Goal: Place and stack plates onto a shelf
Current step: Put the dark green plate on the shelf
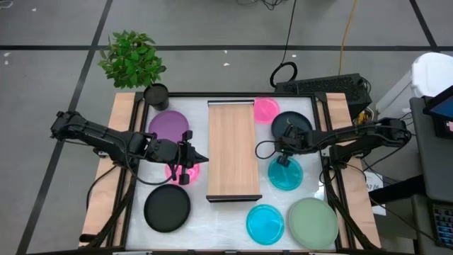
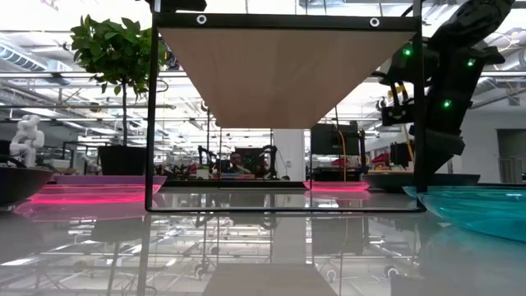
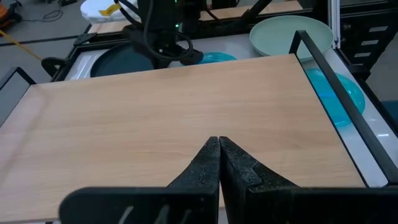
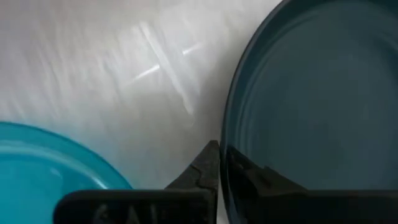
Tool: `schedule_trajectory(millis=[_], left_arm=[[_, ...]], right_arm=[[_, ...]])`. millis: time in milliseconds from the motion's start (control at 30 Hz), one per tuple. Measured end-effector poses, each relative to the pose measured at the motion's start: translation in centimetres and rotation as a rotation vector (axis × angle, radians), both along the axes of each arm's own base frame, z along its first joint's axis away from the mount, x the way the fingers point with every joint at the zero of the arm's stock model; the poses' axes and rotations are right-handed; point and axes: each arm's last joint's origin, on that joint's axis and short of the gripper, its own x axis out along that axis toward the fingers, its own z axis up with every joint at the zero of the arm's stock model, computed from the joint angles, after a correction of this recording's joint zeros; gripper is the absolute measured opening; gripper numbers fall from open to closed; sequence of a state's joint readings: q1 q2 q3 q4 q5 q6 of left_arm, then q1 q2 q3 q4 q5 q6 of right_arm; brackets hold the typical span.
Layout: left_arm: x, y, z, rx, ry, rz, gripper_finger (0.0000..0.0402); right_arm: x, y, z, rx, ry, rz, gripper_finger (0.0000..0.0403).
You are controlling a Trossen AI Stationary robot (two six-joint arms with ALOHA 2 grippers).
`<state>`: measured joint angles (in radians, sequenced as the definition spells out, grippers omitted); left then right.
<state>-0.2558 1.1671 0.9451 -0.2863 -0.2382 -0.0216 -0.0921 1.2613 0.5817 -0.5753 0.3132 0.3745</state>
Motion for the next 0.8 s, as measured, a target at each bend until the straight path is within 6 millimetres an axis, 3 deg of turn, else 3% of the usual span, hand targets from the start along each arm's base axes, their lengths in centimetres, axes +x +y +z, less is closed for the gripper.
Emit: schedule_trajectory(millis=[300,800], left_arm=[[0.0,0.0,0.0,0.013,0.0,-0.007,0.0001],[0.0,0.0,0.0,0.012,0.0,-0.007,0.0001]], right_arm=[[0.3,0.4,2.4,0.005,0.026,-0.005,0.0002],[1.2,2.5,5.9,-0.16,0.06,0.107,0.0001]])
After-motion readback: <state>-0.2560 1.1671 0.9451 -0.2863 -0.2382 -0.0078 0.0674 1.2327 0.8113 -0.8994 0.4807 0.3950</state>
